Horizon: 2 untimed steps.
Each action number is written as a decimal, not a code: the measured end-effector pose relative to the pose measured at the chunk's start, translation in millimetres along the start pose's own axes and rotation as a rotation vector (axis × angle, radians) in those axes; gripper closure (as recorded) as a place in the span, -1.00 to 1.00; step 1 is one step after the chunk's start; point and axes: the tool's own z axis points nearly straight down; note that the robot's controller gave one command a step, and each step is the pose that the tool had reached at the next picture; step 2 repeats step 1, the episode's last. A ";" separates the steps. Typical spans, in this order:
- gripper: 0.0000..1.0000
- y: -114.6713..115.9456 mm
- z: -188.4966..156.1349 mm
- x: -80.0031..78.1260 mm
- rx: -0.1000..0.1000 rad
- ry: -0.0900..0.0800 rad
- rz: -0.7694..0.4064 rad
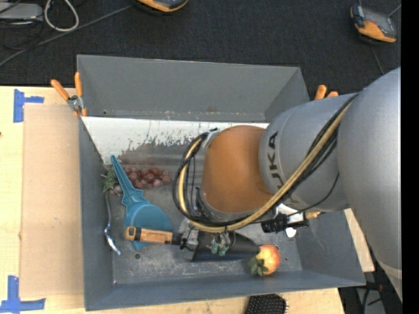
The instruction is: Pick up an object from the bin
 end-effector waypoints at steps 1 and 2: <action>1.00 0.6 -75.4 3.3 0.000 0.002 -0.006; 1.00 0.6 -75.4 3.3 0.000 0.002 -0.006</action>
Offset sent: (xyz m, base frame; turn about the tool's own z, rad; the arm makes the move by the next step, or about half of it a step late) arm 0.0013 -0.0086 0.1639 -0.0164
